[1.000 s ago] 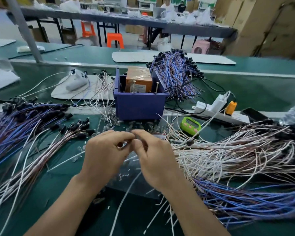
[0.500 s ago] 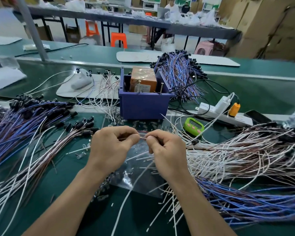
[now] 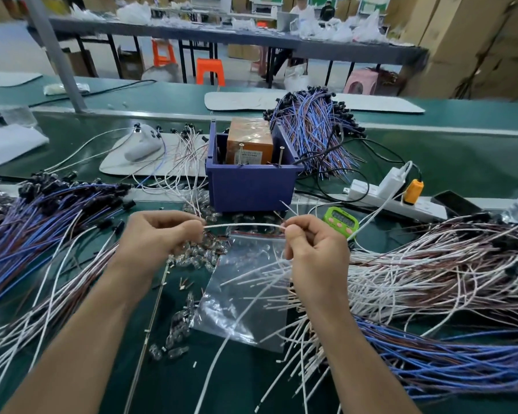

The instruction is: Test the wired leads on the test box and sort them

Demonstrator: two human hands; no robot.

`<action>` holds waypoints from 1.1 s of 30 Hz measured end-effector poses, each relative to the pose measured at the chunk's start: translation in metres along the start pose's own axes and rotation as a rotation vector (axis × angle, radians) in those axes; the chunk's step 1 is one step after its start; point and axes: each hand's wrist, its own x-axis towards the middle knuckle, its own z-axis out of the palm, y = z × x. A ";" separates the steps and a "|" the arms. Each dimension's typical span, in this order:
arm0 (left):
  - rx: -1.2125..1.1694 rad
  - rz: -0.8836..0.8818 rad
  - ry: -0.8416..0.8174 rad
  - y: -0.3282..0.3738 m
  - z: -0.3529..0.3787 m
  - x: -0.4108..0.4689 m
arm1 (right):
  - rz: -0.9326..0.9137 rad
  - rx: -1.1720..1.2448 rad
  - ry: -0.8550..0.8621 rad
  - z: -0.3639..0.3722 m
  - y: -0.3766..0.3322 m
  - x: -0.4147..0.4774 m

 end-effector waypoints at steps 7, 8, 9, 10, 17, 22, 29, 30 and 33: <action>-0.728 -0.170 0.005 -0.011 -0.048 0.020 | -0.016 -0.026 -0.005 0.001 0.002 0.000; -0.796 -0.180 0.017 -0.011 -0.051 0.020 | -0.020 -0.028 -0.007 0.000 0.002 0.000; -0.844 -0.195 0.028 -0.011 -0.053 0.020 | -0.024 -0.033 -0.010 0.001 0.002 -0.001; -0.880 -0.203 0.031 -0.011 -0.054 0.020 | -0.030 -0.039 -0.013 0.001 0.002 -0.001; -0.968 -0.273 0.321 -0.005 -0.049 0.023 | -0.130 -0.110 -0.043 0.003 0.005 -0.006; -0.336 -0.209 0.528 -0.003 -0.041 0.017 | -0.215 -0.094 0.117 0.000 0.003 -0.006; 0.685 0.041 0.319 0.009 0.011 -0.014 | -0.290 -0.070 0.170 0.003 0.000 -0.010; 0.582 0.028 0.211 0.009 0.018 -0.016 | -0.297 -0.088 0.105 0.003 0.000 -0.011; 0.068 -0.118 0.029 0.011 0.033 -0.017 | -0.276 -0.178 -0.199 0.006 0.001 -0.016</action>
